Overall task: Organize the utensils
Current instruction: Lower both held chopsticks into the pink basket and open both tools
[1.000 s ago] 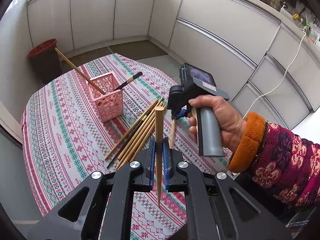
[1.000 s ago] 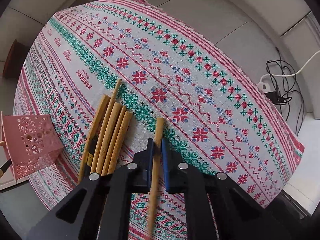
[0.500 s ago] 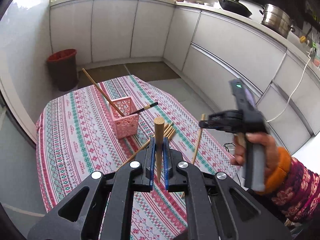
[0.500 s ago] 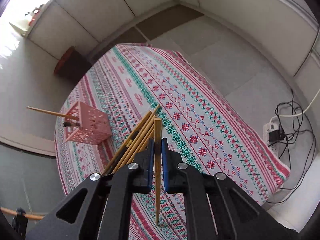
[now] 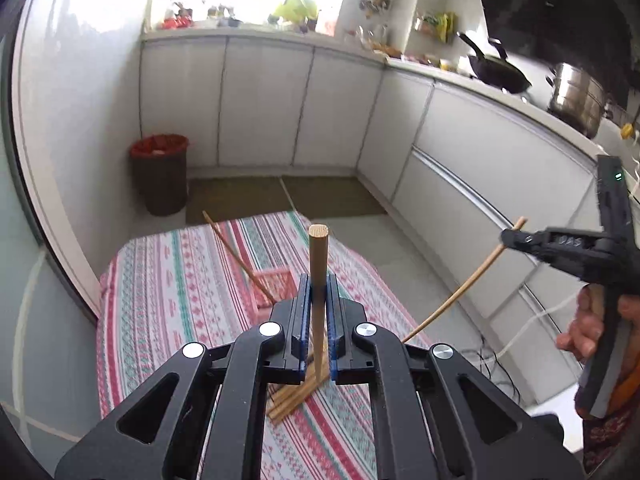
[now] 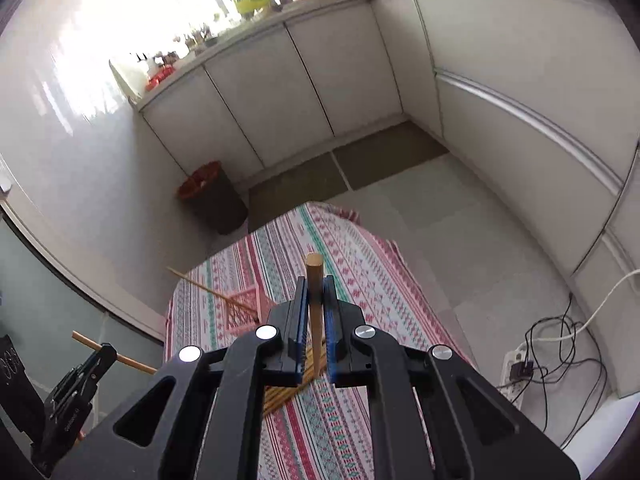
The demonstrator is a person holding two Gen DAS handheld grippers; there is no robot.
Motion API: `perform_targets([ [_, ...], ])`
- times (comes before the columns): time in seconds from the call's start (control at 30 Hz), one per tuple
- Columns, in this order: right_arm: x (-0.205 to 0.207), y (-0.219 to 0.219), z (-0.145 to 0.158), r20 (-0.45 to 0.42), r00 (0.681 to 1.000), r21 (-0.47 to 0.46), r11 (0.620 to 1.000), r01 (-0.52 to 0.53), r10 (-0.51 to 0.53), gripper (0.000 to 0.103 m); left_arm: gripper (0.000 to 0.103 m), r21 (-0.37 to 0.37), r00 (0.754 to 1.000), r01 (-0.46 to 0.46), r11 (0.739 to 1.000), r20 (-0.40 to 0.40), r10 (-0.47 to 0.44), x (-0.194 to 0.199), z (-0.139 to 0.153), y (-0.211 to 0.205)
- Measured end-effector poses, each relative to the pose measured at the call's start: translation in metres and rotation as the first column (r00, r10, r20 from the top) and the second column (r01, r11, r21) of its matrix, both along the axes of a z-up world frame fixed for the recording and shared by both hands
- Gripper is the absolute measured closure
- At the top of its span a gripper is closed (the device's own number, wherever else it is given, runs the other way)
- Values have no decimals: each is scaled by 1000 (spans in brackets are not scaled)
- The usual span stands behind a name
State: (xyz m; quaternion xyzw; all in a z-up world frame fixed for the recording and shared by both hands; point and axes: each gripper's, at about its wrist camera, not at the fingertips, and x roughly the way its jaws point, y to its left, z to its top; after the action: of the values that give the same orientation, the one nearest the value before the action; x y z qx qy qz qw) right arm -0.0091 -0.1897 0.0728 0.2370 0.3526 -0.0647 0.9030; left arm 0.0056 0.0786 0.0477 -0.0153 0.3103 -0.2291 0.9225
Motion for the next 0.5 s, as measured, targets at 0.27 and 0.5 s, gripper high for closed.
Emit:
perform_targets([
  [0.27, 40, -1, 61, 154, 988, 10, 1000, -5, 4, 95, 96, -32, 983, -136, 990, 122, 139, 39, 35, -10],
  [0.5, 86, 30, 43, 164, 984, -2, 998, -69, 68, 95, 97, -14, 967, -232, 973, 106, 232, 84, 7, -16],
])
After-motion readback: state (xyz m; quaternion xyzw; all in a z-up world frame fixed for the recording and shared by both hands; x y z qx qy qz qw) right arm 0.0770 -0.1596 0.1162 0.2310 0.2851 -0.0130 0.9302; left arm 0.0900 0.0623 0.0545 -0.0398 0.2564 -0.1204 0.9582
